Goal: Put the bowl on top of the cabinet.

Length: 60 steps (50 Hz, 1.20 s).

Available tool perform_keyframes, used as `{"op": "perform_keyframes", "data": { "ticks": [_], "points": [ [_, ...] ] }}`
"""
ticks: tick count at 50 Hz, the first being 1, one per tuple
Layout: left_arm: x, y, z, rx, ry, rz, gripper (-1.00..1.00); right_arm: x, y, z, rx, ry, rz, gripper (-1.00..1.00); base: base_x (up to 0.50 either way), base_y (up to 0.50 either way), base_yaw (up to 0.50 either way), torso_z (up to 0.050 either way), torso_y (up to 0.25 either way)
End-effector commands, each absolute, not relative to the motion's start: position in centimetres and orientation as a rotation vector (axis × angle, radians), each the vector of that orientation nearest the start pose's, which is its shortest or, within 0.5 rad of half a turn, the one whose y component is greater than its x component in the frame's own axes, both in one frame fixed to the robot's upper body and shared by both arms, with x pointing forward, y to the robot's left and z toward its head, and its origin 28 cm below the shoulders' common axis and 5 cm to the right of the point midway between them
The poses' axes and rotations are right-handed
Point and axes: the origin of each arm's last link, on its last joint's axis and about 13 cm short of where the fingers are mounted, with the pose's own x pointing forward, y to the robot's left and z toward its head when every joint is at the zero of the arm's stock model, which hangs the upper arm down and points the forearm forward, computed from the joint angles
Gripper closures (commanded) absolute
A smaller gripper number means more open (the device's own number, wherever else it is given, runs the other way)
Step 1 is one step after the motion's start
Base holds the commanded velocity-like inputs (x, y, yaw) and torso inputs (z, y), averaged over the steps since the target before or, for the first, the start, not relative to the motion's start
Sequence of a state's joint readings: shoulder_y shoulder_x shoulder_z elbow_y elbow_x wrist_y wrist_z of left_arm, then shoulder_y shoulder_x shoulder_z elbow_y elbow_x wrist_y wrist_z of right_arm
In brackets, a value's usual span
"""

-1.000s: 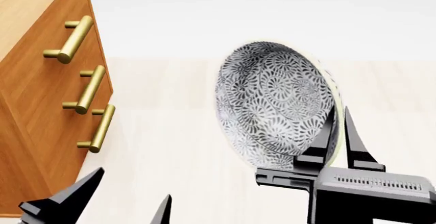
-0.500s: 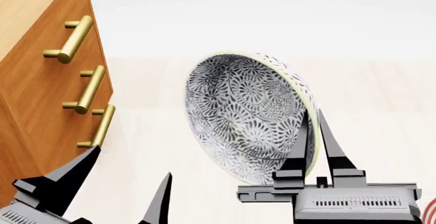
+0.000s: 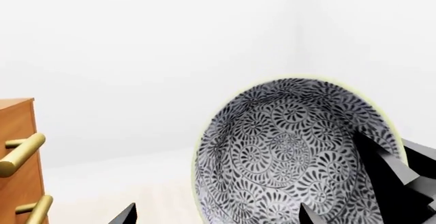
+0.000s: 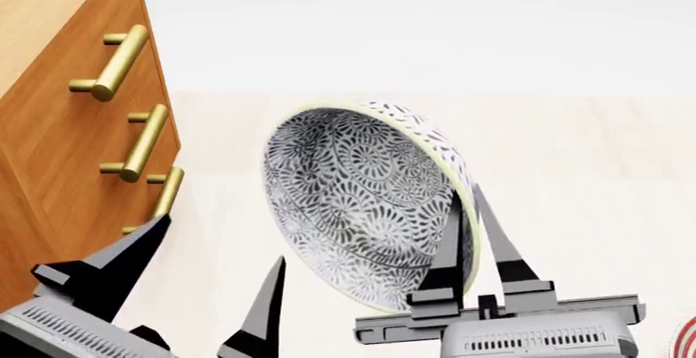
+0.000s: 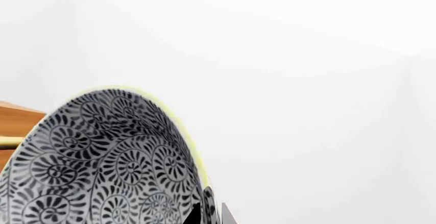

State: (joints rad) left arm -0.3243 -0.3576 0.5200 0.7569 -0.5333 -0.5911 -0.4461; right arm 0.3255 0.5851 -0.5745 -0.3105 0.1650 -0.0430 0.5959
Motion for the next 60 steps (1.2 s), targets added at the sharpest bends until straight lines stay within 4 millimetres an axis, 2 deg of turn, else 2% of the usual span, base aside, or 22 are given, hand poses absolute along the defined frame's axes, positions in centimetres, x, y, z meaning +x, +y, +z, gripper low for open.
{"op": "perform_keyframes", "data": {
  "ticks": [1, 20, 30, 60],
  "points": [
    [19.3, 14.8, 16.1, -0.019, -0.198, -0.401, -1.00, 23.5, -10.6, 12.2, -0.282, -0.551, 0.029, 1.00, 0.00, 0.00, 0.00, 0.000, 0.000],
    [21.7, 15.4, 16.1, -0.008, -0.157, -0.384, -1.00, 22.4, -10.9, 12.2, -0.297, -0.577, 0.026, 1.00, 0.00, 0.00, 0.00, 0.000, 0.000],
    [23.7, 15.7, 14.8, -0.068, -0.085, -0.416, -1.00, 21.8, -10.6, 11.9, -0.309, -0.589, 0.041, 1.00, 0.00, 0.00, 0.00, 0.000, 0.001],
    [25.0, 15.9, 13.6, -0.058, -0.068, -0.375, -1.00, 20.7, -10.5, 11.9, -0.321, -0.611, 0.064, 1.00, 0.00, 0.00, 0.00, 0.001, 0.000]
  ]
}}
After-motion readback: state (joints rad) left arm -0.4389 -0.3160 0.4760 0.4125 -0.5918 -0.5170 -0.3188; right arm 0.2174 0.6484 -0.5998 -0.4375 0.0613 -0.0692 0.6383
